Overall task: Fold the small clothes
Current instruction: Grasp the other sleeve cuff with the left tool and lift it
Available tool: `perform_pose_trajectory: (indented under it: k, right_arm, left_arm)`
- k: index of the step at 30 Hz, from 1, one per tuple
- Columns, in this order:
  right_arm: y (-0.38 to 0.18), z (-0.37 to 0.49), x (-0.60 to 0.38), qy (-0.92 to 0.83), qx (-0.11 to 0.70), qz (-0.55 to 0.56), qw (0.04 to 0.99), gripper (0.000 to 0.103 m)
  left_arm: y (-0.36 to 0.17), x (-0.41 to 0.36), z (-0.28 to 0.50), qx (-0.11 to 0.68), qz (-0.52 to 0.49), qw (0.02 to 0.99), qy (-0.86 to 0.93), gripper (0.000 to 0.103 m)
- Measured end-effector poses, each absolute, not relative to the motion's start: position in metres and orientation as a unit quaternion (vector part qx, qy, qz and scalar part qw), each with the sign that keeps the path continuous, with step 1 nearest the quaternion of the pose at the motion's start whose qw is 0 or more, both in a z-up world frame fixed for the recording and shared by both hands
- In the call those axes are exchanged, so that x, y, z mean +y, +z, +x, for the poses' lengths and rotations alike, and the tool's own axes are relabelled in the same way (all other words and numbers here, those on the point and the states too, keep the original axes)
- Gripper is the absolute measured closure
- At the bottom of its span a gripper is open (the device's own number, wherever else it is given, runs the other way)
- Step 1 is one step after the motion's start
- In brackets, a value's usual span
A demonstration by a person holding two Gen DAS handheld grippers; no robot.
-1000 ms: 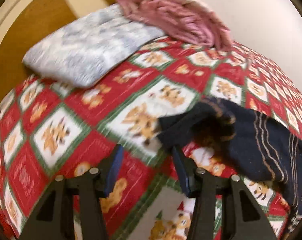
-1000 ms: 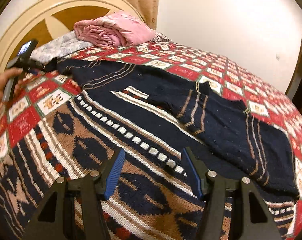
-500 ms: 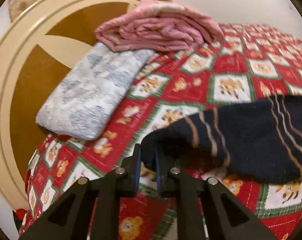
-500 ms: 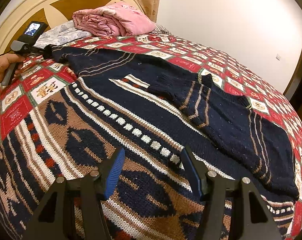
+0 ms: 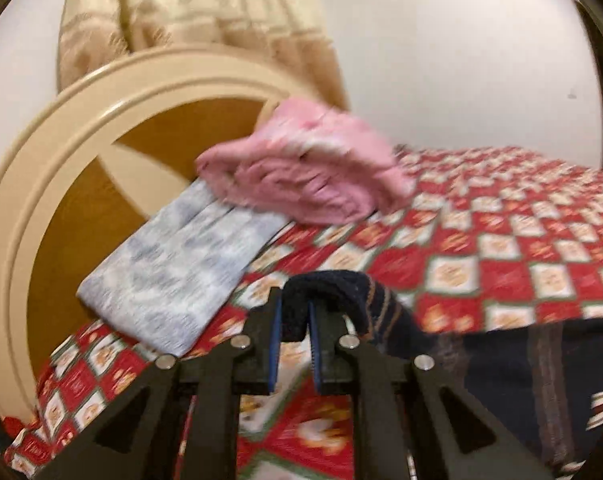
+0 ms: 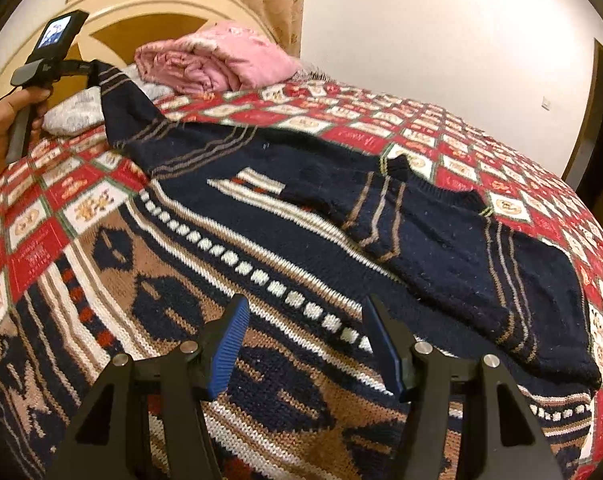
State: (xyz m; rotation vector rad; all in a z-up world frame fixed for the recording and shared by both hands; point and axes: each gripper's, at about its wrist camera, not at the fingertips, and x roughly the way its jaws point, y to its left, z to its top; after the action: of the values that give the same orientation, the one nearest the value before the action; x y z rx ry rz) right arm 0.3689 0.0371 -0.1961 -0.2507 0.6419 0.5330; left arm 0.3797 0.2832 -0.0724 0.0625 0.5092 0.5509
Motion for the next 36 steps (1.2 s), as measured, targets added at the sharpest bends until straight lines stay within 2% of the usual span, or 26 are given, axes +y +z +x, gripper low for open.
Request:
perform_pose_trajectory:
  k: [4,13,19,25,30,36]
  right_arm:
    - [-0.187,0.362,0.030,0.266,0.299,-0.102,0.911,0.043]
    - [-0.169,0.352,0.004,0.278,0.295,-0.077,0.911,0.043]
    - [-0.162,0.352,-0.024,0.266,0.298,-0.051,0.915,0.043]
    - [-0.162,0.355,-0.052,0.254,0.306,-0.023,0.917,0.043]
    - [-0.170,0.358,-0.072,0.241,0.322,-0.011,0.916,0.043]
    - [-0.179,0.363,-0.096,0.223,0.346,-0.006,0.911,0.042]
  left_arm:
    - [-0.056,0.245,0.383,0.238,0.040,0.944,0.224,0.090]
    - [-0.031,0.173,0.386,0.243,-0.008,0.962,0.124,0.090]
    - [-0.024,0.103,0.389,0.234,0.023,0.970,0.066,0.091]
    - [-0.061,0.002,0.401,0.261,0.104,0.960,-0.008,0.091]
    - [-0.100,-0.058,0.412,0.287,0.119,0.949,-0.057,0.090]
    - [-0.118,-0.107,0.403,0.303,0.154,0.935,-0.098,0.081]
